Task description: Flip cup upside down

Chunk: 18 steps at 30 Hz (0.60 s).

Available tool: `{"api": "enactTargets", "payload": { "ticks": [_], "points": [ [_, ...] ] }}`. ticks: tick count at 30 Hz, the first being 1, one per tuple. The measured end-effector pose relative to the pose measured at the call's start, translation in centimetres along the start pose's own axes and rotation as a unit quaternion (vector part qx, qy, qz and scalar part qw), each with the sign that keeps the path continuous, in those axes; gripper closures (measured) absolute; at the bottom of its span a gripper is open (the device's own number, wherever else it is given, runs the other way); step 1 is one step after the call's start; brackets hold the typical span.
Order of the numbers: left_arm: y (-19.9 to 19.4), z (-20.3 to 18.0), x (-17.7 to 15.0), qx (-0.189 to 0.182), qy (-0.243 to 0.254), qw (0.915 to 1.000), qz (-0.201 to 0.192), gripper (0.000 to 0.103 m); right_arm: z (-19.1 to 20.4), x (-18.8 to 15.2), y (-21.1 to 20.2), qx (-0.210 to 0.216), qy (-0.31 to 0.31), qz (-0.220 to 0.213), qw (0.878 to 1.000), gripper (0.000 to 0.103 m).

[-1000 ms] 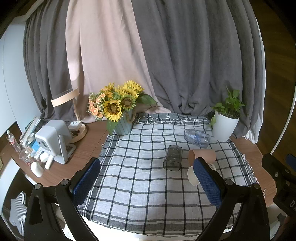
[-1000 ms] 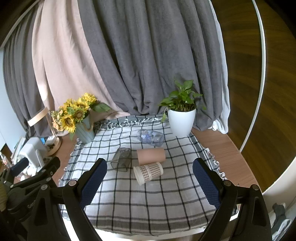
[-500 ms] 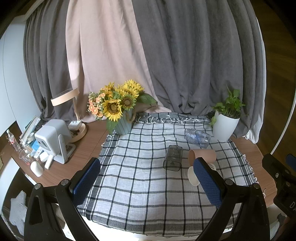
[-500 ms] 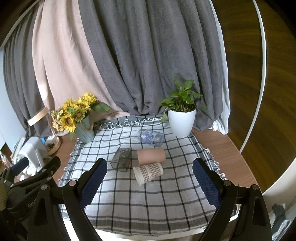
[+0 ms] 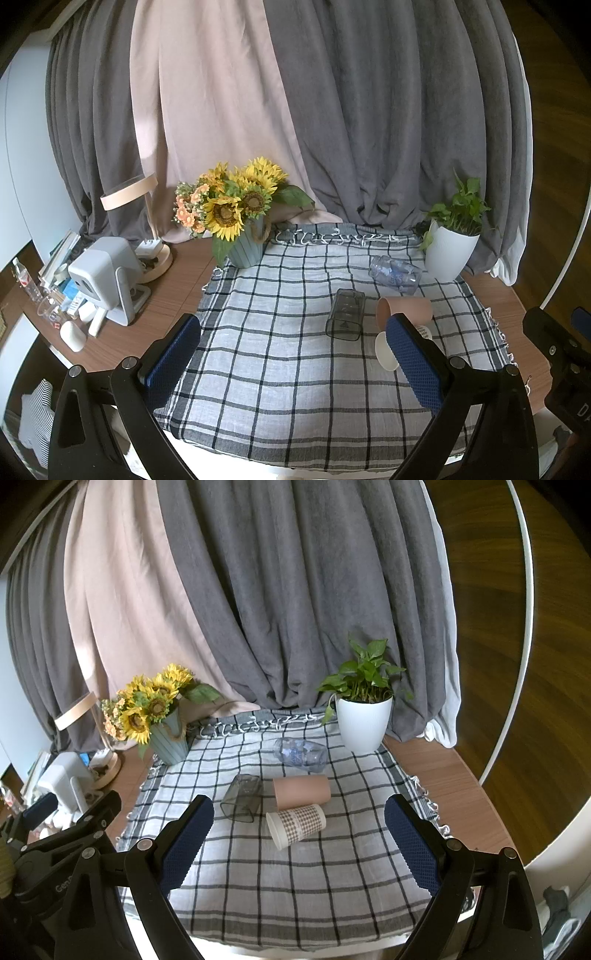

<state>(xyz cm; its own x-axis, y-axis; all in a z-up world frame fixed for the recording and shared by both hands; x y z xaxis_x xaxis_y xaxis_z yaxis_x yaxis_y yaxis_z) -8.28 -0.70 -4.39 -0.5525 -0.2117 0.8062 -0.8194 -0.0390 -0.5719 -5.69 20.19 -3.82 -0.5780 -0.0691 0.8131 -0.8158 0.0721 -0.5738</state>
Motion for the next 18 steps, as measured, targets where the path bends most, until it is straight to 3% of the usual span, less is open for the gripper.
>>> {"api": "enactTargets", "payload": {
  "ticks": [9, 18],
  "points": [
    [1.7, -0.1, -0.4, 0.006, -0.005, 0.9998, 0.016, 0.001, 0.0, 0.0, 1.3, 0.001, -0.004, 0.008, 1.000, 0.009],
    [8.3, 0.3, -1.8, 0.041, -0.062, 0.9932, 0.090, 0.001, 0.3, 0.1, 7.6, 0.036, -0.024, 0.073, 0.996, 0.009]
  ]
}}
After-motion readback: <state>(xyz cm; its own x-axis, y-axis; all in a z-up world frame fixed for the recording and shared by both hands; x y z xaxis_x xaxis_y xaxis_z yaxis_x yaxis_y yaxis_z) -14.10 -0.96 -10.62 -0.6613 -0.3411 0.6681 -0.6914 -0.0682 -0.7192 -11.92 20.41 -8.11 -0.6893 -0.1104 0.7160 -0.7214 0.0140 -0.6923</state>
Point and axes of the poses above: each gripper's, at about its wrist camera, not at the fingertips, and y roughly the way its jaws point, z to its left, x to its top, the point moved 10 cm from there along y, roughly the way its jaws point, and after that the axes turned 14 degrees about -y, right-handed, at the moved point
